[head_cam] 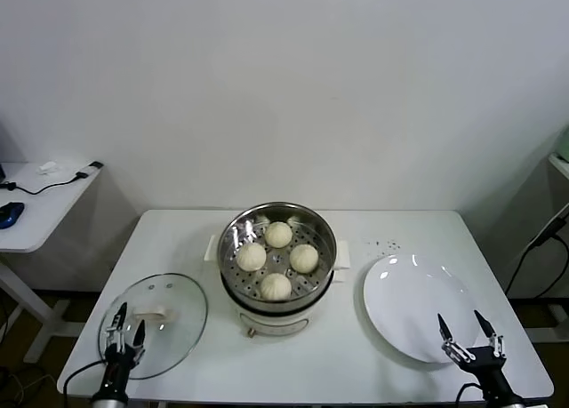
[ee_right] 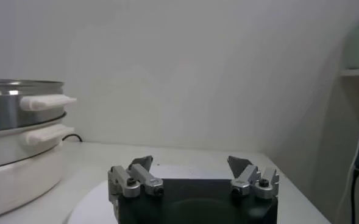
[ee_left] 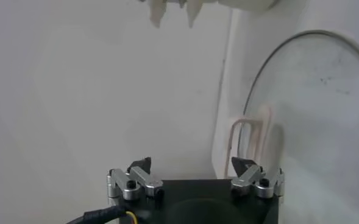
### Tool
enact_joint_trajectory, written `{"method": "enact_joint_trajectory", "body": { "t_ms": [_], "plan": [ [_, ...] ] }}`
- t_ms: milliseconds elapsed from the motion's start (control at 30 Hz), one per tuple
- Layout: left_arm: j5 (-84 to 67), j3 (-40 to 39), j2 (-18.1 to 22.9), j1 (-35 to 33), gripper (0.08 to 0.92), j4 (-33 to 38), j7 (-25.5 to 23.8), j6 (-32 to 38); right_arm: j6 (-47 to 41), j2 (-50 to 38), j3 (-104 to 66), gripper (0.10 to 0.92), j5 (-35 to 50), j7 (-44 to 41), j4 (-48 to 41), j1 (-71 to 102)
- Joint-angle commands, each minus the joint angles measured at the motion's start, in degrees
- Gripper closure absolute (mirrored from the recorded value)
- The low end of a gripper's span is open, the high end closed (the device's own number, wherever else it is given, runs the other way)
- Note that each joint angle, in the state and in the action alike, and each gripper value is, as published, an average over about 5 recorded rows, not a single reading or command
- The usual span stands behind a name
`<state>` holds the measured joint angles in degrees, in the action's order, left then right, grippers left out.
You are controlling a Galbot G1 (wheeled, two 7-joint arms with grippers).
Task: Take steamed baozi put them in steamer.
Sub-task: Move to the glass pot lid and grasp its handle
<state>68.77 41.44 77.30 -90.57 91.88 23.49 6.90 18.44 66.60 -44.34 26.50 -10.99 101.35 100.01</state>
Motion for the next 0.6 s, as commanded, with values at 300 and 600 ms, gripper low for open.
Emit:
{"method": "enact_joint_trajectory", "body": {
  "t_ms": [300, 600],
  "plan": [
    [6.07, -0.84, -1.26, 7.78, 0.177, -8.16, 0.16, -1.76, 0.34, 1.36, -1.53, 0.203, -0.11, -0.10, 1.30, 1.19],
    [6.60, -1.12, -0.46, 7.42, 0.276, -9.66, 0.53, -2.49, 0.38, 1.91, -1.42, 0.203, -0.37, -0.24, 1.33, 1.05]
  ]
}}
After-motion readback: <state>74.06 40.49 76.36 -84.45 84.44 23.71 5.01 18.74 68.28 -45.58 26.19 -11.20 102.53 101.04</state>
